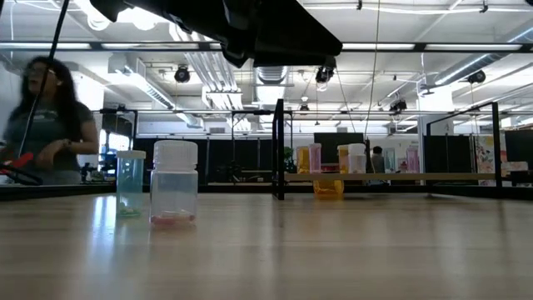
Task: Pick and place medicine bottles onto shelf by color
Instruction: Put the bottom blue pill bottle on the shelf
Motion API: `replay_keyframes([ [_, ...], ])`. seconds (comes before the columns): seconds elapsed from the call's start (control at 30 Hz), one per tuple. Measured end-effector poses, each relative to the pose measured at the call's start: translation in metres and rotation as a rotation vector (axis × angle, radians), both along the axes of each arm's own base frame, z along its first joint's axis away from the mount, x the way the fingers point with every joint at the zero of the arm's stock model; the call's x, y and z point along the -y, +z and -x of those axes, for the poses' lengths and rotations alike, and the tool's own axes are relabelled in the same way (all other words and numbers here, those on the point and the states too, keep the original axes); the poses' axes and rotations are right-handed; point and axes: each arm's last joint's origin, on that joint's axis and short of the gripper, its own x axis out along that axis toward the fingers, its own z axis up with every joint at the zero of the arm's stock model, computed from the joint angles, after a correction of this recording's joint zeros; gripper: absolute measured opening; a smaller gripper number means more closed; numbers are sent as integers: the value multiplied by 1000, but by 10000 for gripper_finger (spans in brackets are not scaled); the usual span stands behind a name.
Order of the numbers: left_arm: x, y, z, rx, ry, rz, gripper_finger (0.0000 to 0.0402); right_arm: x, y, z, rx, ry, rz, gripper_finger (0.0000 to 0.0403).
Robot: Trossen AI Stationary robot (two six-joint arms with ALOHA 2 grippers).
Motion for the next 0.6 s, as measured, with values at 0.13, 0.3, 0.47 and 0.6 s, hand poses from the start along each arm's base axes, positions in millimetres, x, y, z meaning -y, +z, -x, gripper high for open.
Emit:
replay_keyframes([
  [0.13, -1, 0, 0, -2, 2, -1, 208, 3, 26, 8, -241, -46, 74, 109],
  [0.3, -1, 0, 0, -2, 2, 0, 208, -8, 27, 18, -493, -40, 127, 153],
  [0.47, -1, 0, 0, 0, 2, 1, 208, -34, 2, 28, -639, 76, 176, 199],
  [0.6, -1, 1, 0, 7, 2, 4, 208, -52, -23, 37, -723, 127, 256, 209],
])
